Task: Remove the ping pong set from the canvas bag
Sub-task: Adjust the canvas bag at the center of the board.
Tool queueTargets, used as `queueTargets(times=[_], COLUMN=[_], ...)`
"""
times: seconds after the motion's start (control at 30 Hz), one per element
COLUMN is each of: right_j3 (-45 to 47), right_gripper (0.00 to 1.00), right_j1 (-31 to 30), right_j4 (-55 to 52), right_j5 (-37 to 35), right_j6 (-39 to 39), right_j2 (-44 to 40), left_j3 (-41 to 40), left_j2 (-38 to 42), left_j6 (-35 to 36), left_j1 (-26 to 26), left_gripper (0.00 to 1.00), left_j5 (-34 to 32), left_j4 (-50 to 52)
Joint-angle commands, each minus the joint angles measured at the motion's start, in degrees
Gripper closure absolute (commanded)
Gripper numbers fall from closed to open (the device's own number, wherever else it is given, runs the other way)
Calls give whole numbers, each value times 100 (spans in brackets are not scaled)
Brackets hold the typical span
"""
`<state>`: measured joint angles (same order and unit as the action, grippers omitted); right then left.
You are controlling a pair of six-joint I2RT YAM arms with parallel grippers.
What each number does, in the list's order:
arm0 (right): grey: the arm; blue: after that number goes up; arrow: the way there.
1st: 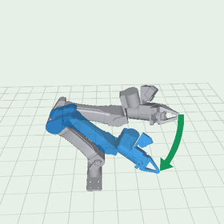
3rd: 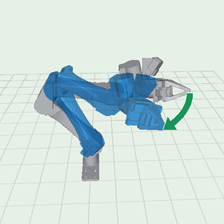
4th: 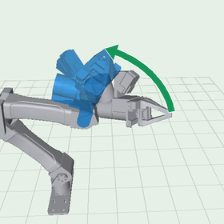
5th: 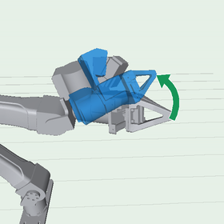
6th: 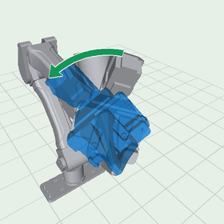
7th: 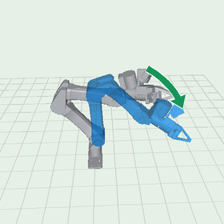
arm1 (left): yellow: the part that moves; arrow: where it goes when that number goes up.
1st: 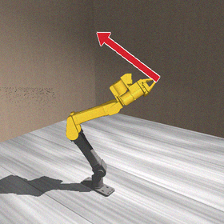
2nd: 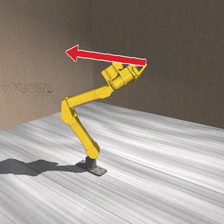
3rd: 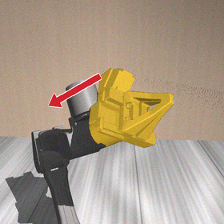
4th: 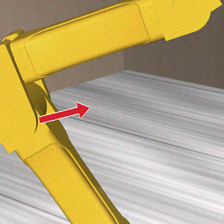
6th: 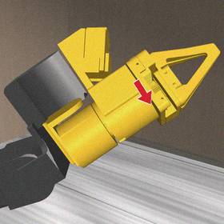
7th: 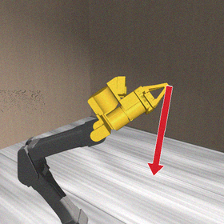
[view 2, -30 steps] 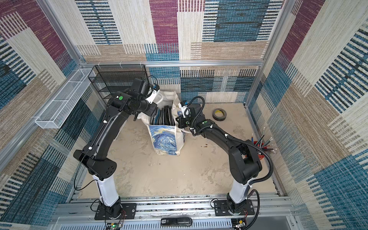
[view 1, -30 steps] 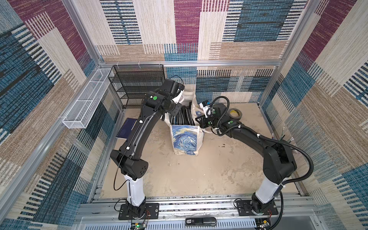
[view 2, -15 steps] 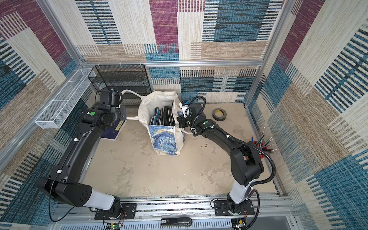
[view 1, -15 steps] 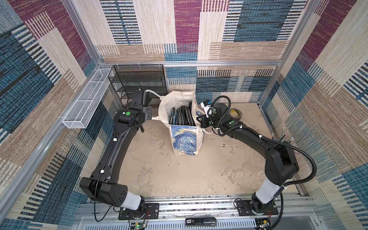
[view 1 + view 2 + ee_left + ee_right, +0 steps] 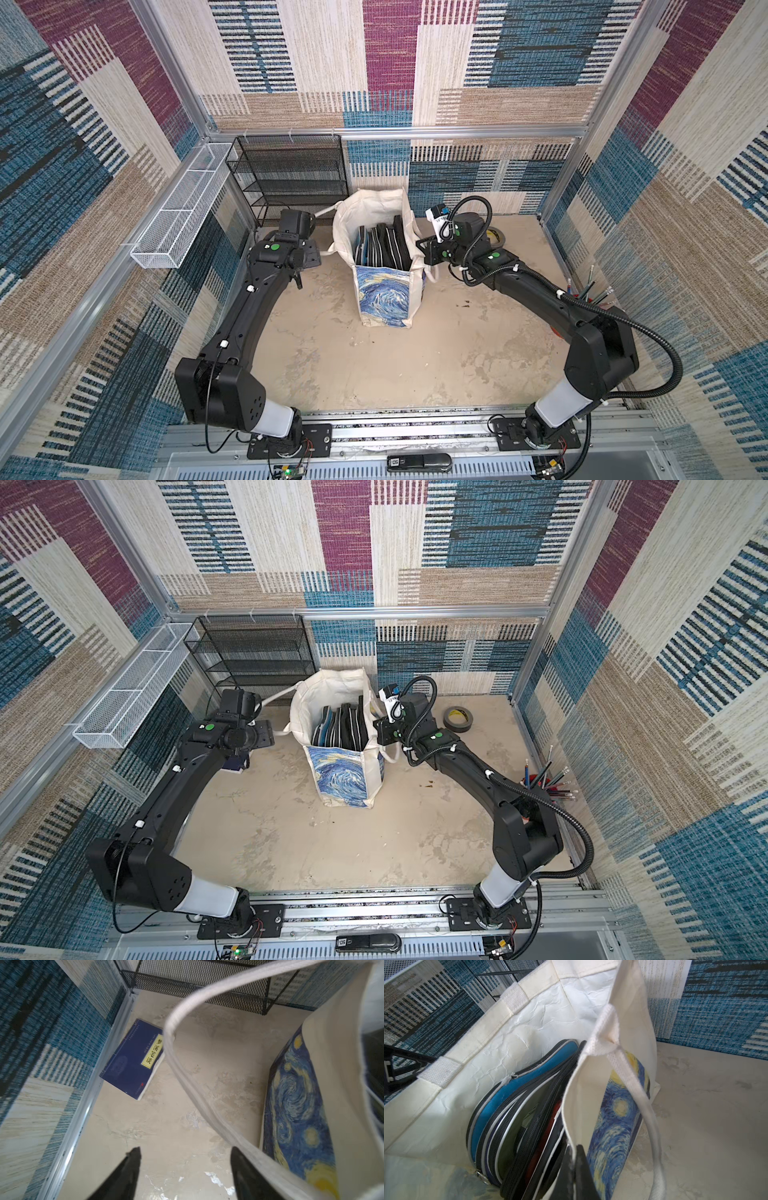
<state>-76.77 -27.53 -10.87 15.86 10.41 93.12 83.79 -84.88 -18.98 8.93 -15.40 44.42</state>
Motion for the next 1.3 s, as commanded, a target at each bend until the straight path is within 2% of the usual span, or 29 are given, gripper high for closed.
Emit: queueTargets(times=[0.0, 0.2, 0.37, 0.6, 0.67, 0.7, 0.73, 0.77, 0.8, 0.83, 0.93, 1.03, 1.13, 1.27], right_j3=[-40, -49, -120, -250, -284, -295, -307, -313, -325, -334, -382, -490, -539, -512], right_gripper=[100, 100, 100, 100, 100, 100, 100, 100, 100, 100, 100, 100, 100, 100], right_j1=[-7, -6, -7, -12, -16, -16, -16, -16, -16, -16, -11, -11, -7, 0], right_j4=[-153, -161, -184, -343, -372, -394, -412, -438, -466, -484, -561, -700, -789, -870], right_j5=[68, 54, 49, -23, -19, -24, -21, -30, -48, -69, -191, -377, -594, -832], right_j6=[57, 56, 69, 38, 29, 30, 20, 16, 4, -4, -32, -66, -75, 10], right_j2=[-89, -59, -34, -79, -84, -84, -84, -83, -88, -94, -127, -159, -182, -87], left_j3=[-119, -240, -9, -83, -136, -173, -187, -196, -177, -138, -128, -206, -301, 0], left_j2=[36, 513, 262, -203, -336, -383, -433, -504, -576, -648, -733, -419, 42, 294], left_j6=[-272, -503, -804, -827, -890, -922, -963, -1012, -1043, -1091, -1176, -1204, -1266, -1167], left_j1=[-45, -49, -49, -56, -58, -58, -58, -66, -67, -67, -75, -155, -465, -825], left_gripper=[0, 0, 0, 2, 5, 9, 18, 37, 72, 100, 100, 100, 100, 100], left_j5=[869, 1977, 2928, 2988, 3064, 3119, 3166, 3267, 3371, 3446, 3745, 3571, 3381, 3396], left_j4=[-446, -1075, -1357, -1572, -1725, -1850, -1956, -2071, -2155, -2196, -2395, -2432, -2436, -2191])
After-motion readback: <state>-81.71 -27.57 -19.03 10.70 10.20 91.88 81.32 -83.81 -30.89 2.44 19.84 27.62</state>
